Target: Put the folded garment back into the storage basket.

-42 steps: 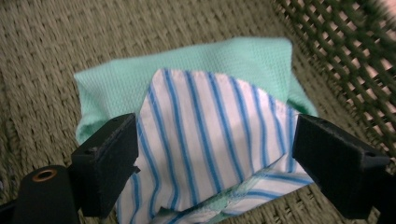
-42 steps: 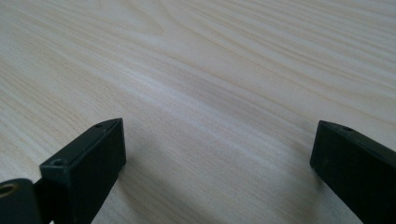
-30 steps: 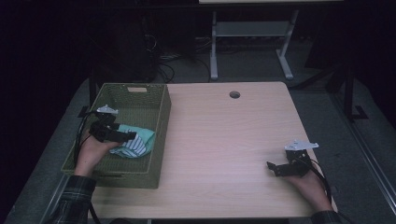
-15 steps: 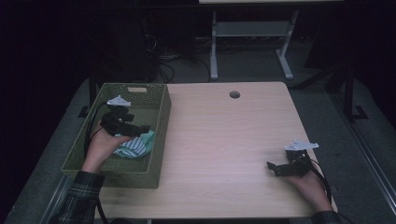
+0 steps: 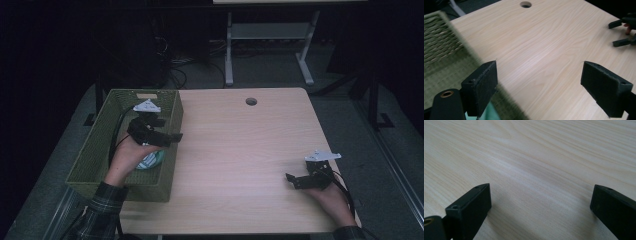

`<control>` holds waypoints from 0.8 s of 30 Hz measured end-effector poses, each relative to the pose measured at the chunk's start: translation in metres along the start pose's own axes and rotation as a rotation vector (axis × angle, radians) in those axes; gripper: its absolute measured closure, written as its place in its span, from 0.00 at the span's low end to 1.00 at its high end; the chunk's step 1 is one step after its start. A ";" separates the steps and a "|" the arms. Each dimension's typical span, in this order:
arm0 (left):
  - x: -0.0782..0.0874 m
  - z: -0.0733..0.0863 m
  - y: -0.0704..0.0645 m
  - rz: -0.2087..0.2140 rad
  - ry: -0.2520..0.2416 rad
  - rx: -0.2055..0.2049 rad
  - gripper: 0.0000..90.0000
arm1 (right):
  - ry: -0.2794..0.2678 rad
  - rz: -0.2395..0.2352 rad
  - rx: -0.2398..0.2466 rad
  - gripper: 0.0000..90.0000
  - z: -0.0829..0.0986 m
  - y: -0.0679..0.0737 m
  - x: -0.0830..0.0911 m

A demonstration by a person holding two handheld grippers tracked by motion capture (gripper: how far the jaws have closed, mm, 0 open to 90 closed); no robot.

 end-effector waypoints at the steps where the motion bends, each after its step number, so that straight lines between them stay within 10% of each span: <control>1: -0.002 -0.001 -0.004 0.007 -0.007 0.002 0.15 | 0.000 0.000 0.000 0.03 0.000 0.000 0.000; 24: -0.079 0.000 -0.074 0.098 0.033 -0.094 0.15 | 0.000 -0.002 0.003 0.03 0.000 0.000 0.000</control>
Point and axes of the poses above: each handheld gripper's, and its own axes: x roughly backward along the jaws, z roughly out of its underside, y roughly to its left, the point moved 3 cm from there along -x, roughly forward along the jaws, and after that the axes turned 1 degree about x, right-handed, at the moved point
